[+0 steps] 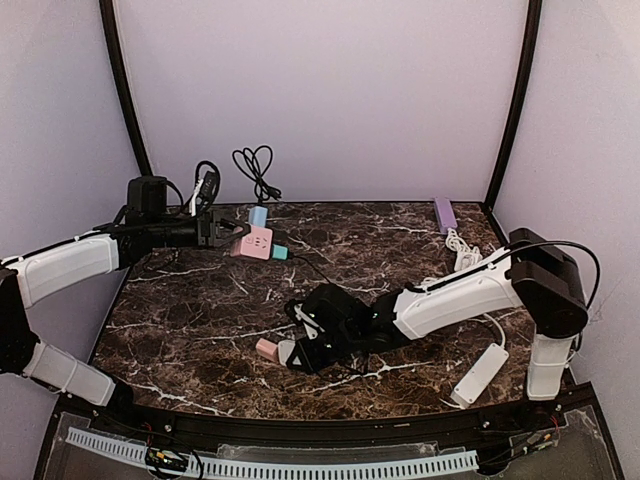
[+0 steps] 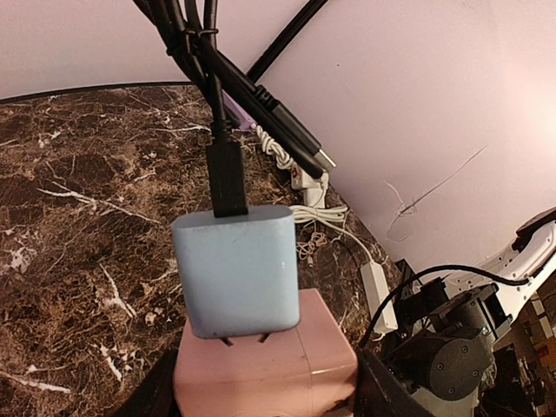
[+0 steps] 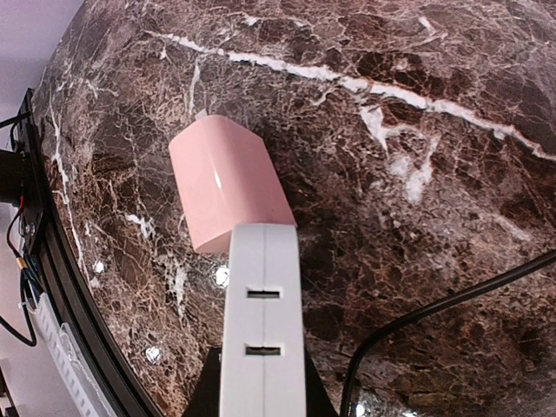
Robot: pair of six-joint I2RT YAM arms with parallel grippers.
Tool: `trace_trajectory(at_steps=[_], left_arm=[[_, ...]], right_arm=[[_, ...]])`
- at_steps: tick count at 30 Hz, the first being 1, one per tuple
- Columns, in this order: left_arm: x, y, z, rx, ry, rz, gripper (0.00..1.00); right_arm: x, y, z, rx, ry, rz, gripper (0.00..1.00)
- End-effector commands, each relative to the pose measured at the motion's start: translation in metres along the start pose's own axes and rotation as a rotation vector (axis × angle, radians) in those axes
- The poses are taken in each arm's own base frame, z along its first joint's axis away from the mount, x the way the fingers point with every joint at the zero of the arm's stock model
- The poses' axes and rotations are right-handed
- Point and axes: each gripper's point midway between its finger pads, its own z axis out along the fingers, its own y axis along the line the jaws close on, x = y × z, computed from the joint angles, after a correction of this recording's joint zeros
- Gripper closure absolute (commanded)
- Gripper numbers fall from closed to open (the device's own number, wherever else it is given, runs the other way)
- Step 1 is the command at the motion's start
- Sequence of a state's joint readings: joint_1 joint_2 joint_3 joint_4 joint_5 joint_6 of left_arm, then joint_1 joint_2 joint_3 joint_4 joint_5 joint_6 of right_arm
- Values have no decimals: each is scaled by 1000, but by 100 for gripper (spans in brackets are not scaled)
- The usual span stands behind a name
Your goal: Pull the plug off the socket
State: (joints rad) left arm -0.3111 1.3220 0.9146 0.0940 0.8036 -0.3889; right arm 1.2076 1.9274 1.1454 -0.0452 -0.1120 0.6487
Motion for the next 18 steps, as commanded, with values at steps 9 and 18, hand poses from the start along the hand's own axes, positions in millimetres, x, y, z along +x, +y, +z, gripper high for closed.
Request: trace_trajectory(at_steps=[9,18], left_arm=[[-8,-9,-5,25,-25,63,99],[-7,-12,-6,34,-28,77,99]], right_arm=[[-12,-10,5,-3,-1,61,49],[-19,-28,-20,87,-75,54,26]])
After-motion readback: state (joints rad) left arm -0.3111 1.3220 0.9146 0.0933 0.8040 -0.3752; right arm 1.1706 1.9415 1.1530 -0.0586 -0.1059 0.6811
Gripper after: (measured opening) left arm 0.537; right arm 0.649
